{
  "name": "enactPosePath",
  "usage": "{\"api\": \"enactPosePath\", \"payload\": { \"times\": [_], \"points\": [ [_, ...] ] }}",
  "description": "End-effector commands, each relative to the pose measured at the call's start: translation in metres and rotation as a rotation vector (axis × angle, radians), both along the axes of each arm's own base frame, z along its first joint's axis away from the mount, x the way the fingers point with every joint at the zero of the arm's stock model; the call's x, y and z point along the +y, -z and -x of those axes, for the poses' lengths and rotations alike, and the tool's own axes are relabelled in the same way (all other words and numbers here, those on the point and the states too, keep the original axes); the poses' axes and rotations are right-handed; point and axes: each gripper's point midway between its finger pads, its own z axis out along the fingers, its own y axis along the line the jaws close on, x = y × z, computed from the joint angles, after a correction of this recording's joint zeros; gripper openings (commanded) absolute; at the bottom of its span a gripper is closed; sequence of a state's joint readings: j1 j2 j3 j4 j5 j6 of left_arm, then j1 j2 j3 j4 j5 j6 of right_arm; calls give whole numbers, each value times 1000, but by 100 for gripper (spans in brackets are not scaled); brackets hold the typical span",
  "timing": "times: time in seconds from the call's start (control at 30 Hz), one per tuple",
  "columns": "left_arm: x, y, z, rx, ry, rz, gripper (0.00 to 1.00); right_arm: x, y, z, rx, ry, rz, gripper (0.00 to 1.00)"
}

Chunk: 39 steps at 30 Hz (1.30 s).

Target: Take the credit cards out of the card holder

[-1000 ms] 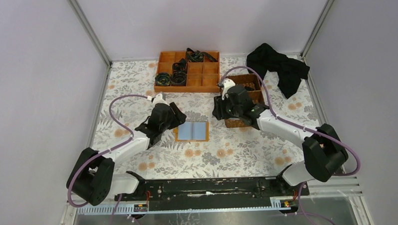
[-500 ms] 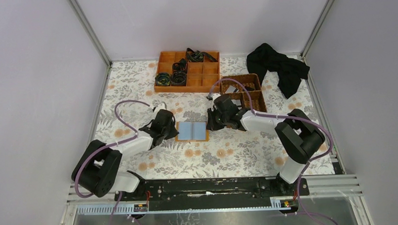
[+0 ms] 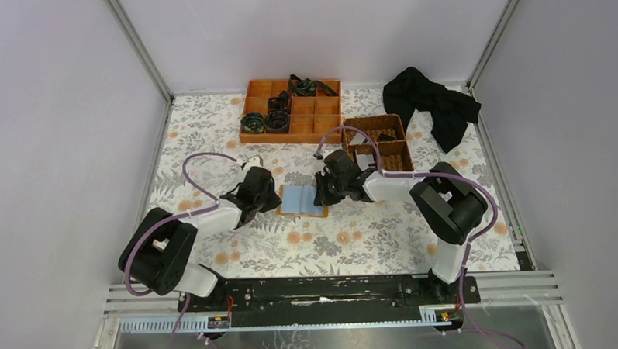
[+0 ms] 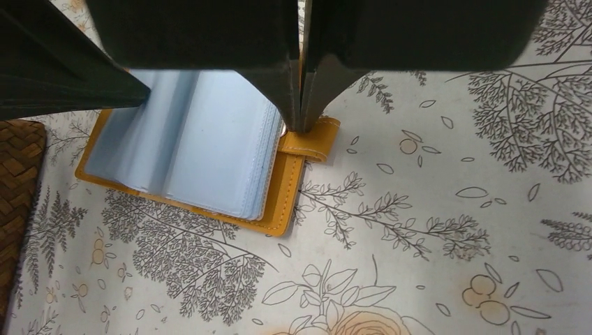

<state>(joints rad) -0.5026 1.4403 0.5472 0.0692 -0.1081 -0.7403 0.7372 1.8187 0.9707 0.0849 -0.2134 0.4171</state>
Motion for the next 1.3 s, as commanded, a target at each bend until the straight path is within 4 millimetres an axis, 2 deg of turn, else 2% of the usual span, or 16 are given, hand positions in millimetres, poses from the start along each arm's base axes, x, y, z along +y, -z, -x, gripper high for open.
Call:
{"api": "enactPosePath", "payload": {
  "times": [0.0, 0.23, 0.4, 0.47, 0.53, 0.67, 0.8, 0.9, 0.97, 1.0, 1.03, 1.13, 1.27],
  "points": [
    [0, 26, 22, 109, 50, -20, 0, 21, -3, -3, 3, -27, -50, 3],
    [-4, 29, 22, 115, 66, -9, 0, 39, -6, -10, 10, -58, -92, 3],
    [-10, 27, 21, 114, 88, 15, 0, 45, -18, -26, -44, -67, -76, 3],
    [-14, 24, 20, 108, 99, 27, 0, 47, -25, -33, -72, -64, -66, 3],
    [-17, 20, 20, 97, 117, 42, 0, 51, -40, -39, -106, -68, -86, 3],
    [-25, 3, 18, 51, 150, 88, 0, 50, -77, -50, -202, -50, -115, 5],
    [-29, -30, 14, -47, 160, 142, 16, 31, -92, -59, -290, 20, -65, 9],
    [-26, -55, 10, -140, 139, 163, 29, 14, -97, -61, -334, 68, -26, 20],
    [-26, -73, 8, -207, 154, 182, 58, 2, -98, -62, -358, 91, 2, 45],
    [-27, -80, 8, -235, 166, 187, 68, -4, -95, -62, -361, 104, 22, 54],
    [-26, -88, 8, -257, 167, 193, 76, -11, -103, -63, -383, 122, 25, 63],
    [-27, -107, 7, -317, 179, 213, 85, -38, -114, -66, -432, 190, 49, 81],
    [-28, -127, 9, -393, 199, 243, 87, -86, -120, -71, -489, 310, 64, 92]
  ]
}}
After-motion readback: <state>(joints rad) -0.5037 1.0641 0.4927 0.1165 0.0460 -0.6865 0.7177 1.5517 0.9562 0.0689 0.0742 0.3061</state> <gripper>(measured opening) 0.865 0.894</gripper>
